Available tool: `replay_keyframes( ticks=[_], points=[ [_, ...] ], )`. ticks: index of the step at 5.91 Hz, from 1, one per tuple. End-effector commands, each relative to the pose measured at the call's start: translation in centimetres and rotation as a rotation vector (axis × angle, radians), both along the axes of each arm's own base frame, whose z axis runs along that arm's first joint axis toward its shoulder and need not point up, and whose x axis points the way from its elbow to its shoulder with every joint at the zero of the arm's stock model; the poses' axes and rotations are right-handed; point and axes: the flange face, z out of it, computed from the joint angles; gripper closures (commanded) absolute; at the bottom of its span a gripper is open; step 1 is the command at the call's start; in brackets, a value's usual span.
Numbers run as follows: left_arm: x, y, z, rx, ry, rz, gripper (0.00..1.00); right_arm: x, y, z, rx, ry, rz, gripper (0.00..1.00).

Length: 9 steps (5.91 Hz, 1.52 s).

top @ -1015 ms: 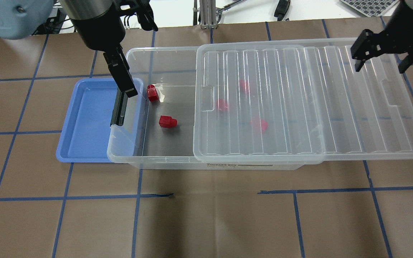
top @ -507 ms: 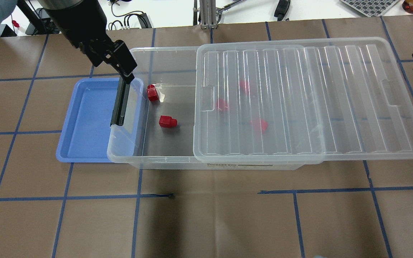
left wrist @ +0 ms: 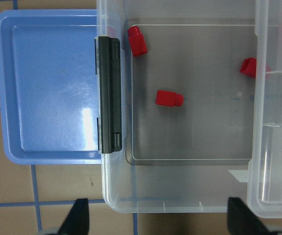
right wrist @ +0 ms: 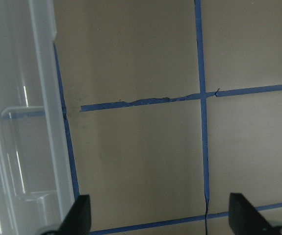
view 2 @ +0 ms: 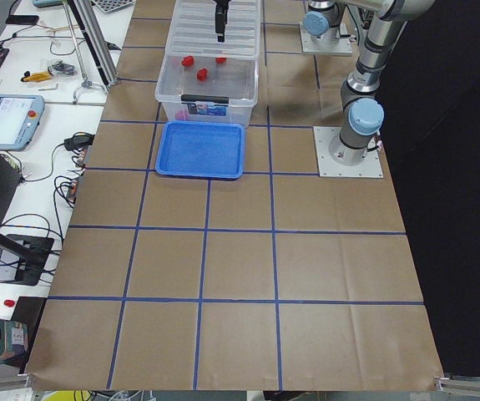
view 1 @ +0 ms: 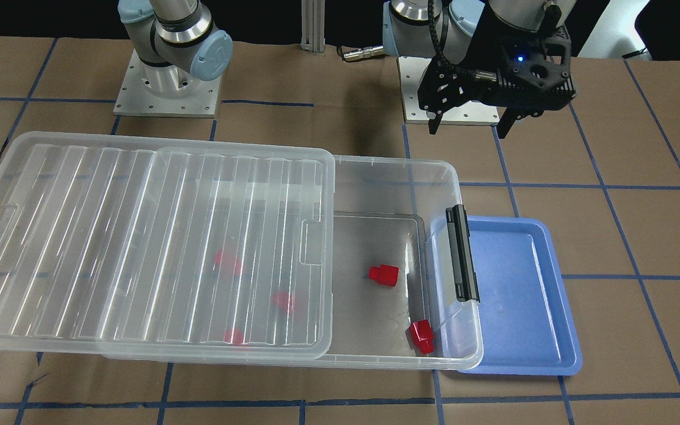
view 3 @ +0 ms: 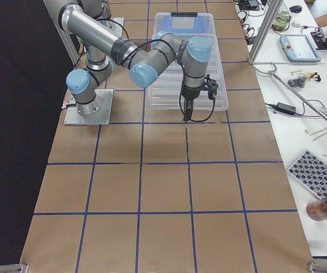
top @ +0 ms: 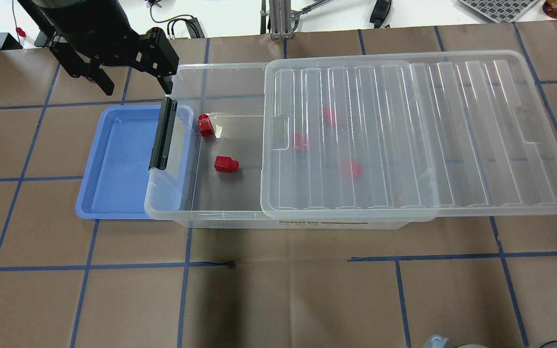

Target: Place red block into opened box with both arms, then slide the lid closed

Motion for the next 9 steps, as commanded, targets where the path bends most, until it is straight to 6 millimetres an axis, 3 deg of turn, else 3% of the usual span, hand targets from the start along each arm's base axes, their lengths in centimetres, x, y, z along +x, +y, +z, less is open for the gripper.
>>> replay_keyframes(
  ticks=[1,2,5,6,9],
  points=[
    [0.9,-0.6,-1.4,0.012,-0.01,-0.02,0.02,-0.6,0.3,-3.0,0.038,0.025,-0.011,0.0],
    [1.3,-0.6,-1.7,0.021,-0.007,-0.013,0.02,-0.5,1.0,-4.6,0.068,0.033,-0.042,0.0],
    [1.4,-0.5,-1.6,0.018,-0.008,-0.012,0.02,-0.2,1.6,-5.8,0.089,0.02,-0.069,0.0],
    [1.4,-0.5,-1.5,0.017,-0.008,-0.012,0.02,0.3,2.3,-7.3,0.109,0.004,-0.071,0.0],
    [1.5,-0.6,-1.5,0.015,-0.008,-0.009,0.02,0.7,2.4,-6.9,0.097,-0.001,-0.069,0.0]
  ],
)
